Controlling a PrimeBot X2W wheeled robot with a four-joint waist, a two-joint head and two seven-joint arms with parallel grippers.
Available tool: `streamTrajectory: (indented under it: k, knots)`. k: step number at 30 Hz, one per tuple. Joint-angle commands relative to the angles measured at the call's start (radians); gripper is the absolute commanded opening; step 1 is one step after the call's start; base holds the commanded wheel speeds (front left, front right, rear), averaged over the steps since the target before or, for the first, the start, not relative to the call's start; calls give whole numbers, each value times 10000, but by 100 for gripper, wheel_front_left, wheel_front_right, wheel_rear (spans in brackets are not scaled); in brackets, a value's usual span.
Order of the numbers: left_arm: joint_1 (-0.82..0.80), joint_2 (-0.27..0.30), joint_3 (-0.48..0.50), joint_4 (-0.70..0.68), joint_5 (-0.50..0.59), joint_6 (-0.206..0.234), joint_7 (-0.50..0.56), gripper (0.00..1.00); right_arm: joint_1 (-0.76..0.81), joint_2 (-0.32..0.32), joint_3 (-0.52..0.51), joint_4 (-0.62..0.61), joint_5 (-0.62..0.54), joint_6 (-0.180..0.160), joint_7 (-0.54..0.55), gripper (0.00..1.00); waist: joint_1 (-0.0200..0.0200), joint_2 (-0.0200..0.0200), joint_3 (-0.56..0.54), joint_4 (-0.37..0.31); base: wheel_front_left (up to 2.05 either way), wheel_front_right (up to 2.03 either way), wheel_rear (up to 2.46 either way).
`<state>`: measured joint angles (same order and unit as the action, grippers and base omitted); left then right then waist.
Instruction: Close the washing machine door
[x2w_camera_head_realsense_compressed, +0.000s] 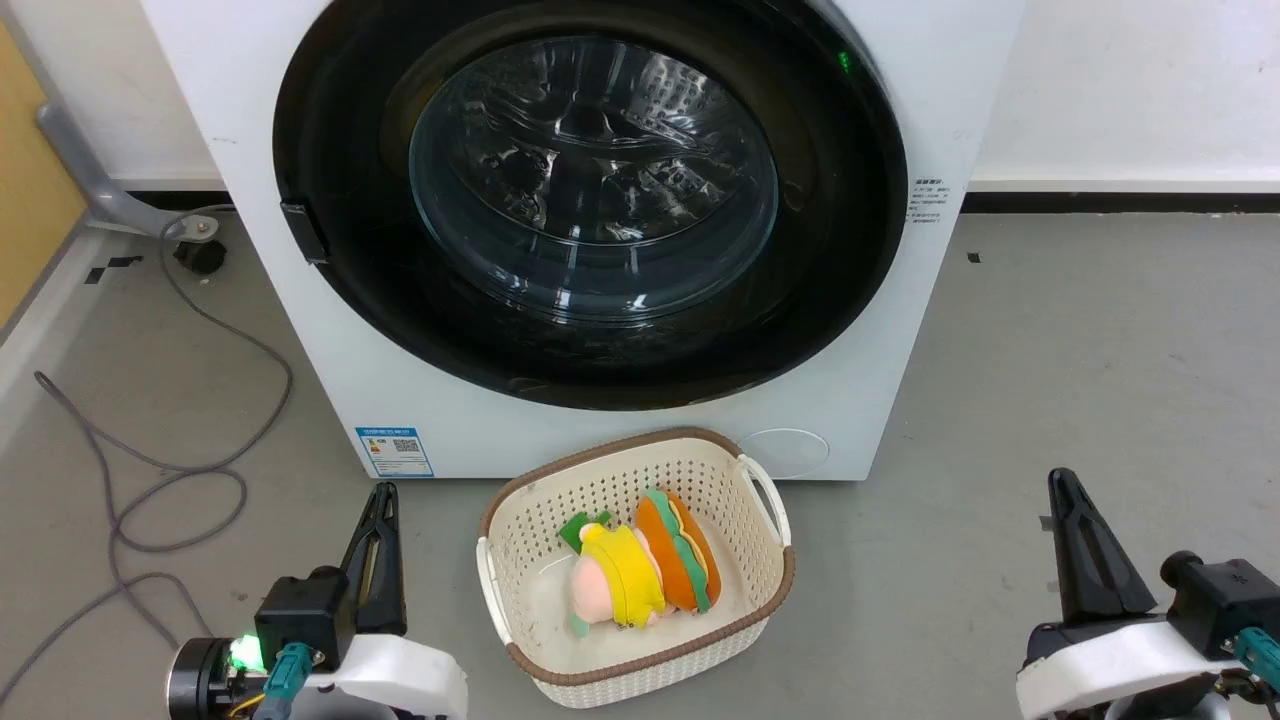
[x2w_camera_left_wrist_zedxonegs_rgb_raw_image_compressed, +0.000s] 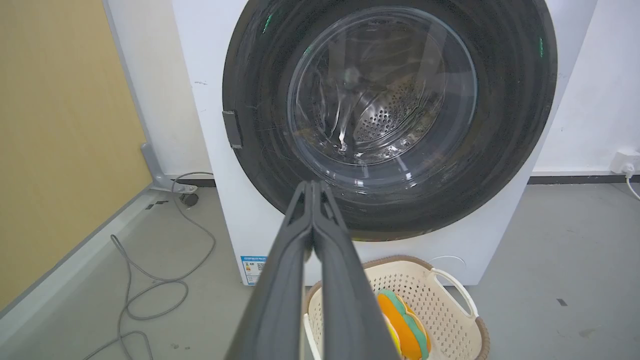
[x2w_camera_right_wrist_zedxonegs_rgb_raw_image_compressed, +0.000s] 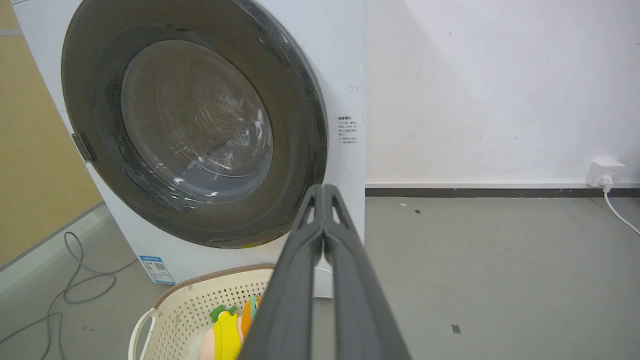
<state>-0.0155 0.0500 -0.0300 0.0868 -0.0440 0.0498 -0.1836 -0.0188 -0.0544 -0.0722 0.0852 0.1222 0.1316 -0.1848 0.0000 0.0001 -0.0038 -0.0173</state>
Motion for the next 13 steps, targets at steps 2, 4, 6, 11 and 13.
streamTrajectory:
  k: [2,4,6,11,13]
  knots:
    - [50,1,29,-92,109,-41,106,0,60,13,54,-98,-140,-3,103,0,0,-1,1,7,0,0,0]
    - [52,1,35,-110,117,-51,147,0,63,14,70,-115,-166,-3,145,0,0,-1,2,11,0,0,0]
    - [55,1,42,-129,125,-62,188,0,66,15,86,-133,-191,-3,186,0,0,-1,3,15,0,0,0]
    - [61,1,58,-174,144,-89,289,0,74,16,125,-178,-255,-4,288,0,0,-1,5,24,0,0,0]
    - [63,1,64,-193,152,-100,330,0,77,17,141,-195,-280,-4,329,0,0,-1,6,28,0,0,0]
